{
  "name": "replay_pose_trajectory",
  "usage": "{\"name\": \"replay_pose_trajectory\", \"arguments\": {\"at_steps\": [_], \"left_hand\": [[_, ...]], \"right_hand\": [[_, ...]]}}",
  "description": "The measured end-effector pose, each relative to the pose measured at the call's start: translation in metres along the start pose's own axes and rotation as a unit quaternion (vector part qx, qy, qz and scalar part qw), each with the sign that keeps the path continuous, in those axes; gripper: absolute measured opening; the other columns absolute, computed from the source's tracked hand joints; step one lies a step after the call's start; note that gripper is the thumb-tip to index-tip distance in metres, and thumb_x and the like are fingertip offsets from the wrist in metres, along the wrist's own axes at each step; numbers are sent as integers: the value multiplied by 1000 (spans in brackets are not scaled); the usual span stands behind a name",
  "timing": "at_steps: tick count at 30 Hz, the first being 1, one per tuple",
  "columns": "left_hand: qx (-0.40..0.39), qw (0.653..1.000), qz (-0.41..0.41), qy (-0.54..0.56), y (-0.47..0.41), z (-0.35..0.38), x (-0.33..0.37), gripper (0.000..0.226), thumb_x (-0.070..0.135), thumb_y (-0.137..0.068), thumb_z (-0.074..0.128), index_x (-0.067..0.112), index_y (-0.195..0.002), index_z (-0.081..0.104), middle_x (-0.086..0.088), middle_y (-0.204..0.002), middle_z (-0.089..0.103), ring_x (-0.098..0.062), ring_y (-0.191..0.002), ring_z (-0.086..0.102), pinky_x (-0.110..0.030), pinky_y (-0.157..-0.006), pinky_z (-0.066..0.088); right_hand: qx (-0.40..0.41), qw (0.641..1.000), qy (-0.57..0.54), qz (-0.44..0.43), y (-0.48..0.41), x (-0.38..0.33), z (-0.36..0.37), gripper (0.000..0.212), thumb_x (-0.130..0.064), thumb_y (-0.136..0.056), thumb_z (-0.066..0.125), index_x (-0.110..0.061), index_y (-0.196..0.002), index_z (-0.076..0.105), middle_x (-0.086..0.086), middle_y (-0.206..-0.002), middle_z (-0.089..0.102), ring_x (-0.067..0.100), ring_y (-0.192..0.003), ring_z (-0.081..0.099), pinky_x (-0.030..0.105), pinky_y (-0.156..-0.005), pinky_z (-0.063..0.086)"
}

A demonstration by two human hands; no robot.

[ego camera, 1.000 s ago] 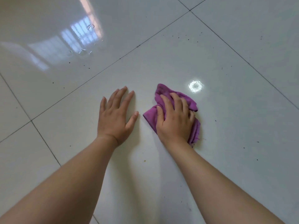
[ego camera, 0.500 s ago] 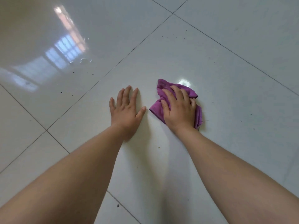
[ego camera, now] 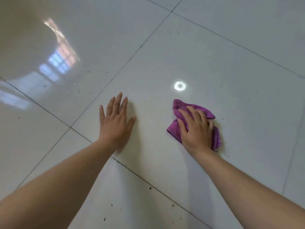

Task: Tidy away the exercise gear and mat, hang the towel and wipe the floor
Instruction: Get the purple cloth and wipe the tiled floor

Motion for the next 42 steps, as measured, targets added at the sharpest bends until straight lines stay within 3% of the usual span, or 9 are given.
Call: {"name": "replay_pose_trajectory", "arguments": {"at_steps": [7, 13, 15, 19, 23, 26, 33, 38, 42], "left_hand": [[15, 997, -71, 17, 11, 15, -27, 75, 63, -88, 10, 22, -149, -2, 3, -158, -6, -16, -144, -9, -44, -116, -6], [26, 997, -64, 33, 10, 14, -26, 73, 60, -88, 15, 22, -149, 3, 2, -158, 0, -16, -144, -6, -46, -116, -3], [32, 997, -66, 35, 9, 14, -26, 73, 60, -88, 16, 21, -149, 5, 2, -158, 1, -16, -144, -5, -45, -116, -3], [42, 996, -68, 36, 11, 13, -26, 72, 59, -88, 17, 21, -149, 8, 2, -158, 4, -17, -144, -3, -45, -116, -3], [43, 996, -67, 41, 11, 13, -27, 71, 59, -88, 15, 22, -149, 8, 2, -158, 6, -17, -144, -1, -44, -117, -1], [41, 996, -68, 43, 11, 13, -28, 71, 59, -88, 13, 23, -149, 7, 2, -158, 5, -16, -144, -2, -44, -117, -2], [45, 996, -69, 44, 10, 13, -27, 69, 57, -89, 15, 22, -148, 10, 2, -157, 8, -18, -144, 1, -45, -116, -1], [25, 996, -70, 53, 8, 12, -27, 71, 57, -87, 11, 24, -149, 5, 3, -158, 2, -17, -144, -4, -43, -115, -6], [2, 996, -41, 78, 0, 4, -32, 69, 56, -87, 16, 27, -148, 2, 7, -157, -4, -14, -143, -9, -41, -114, -10]], "right_hand": [[-10, 1000, 2, -27, -12, -63, 22, 41, -45, -89, 37, -29, -123, 55, -3, -133, 52, 23, -121, 44, 40, -89, 27], [-38, 992, -16, -120, -3, -51, 15, 39, -47, -88, 40, -32, -120, 58, -4, -129, 54, 18, -119, 43, 40, -88, 34], [-16, 998, -11, -66, -14, -41, 15, 40, -47, -88, 39, -30, -118, 59, -2, -129, 55, 21, -118, 44, 42, -86, 36], [-13, 996, -24, 86, -60, -61, 29, 41, -44, -93, 41, -29, -130, 51, 0, -142, 43, 25, -131, 34, 45, -96, 27], [-5, 999, -22, -26, -44, -106, 37, 38, -41, -90, 43, -27, -123, 56, 1, -133, 53, 26, -123, 46, 44, -89, 36], [2, 997, -9, -78, -16, -98, 33, 36, -42, -87, 43, -29, -117, 58, -1, -128, 56, 22, -117, 49, 42, -85, 39], [-10, 998, -32, 53, -63, -102, 41, 37, -40, -93, 44, -28, -127, 53, 0, -139, 47, 26, -129, 39, 46, -95, 29], [-2, 998, -6, -68, -28, -100, 38, 36, -41, -89, 42, -28, -119, 57, 0, -131, 54, 24, -120, 48, 43, -87, 39], [25, 997, -20, 71, -44, -83, 35, 35, -38, -92, 44, -27, -123, 56, 3, -134, 51, 27, -125, 44, 45, -89, 34]]}}
Point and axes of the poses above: each hand's wrist, its own y-axis away from the middle knuckle, its own z-axis out of the palm, x = y × z, the point moved 5 cm from there along -y, towards the middle knuckle
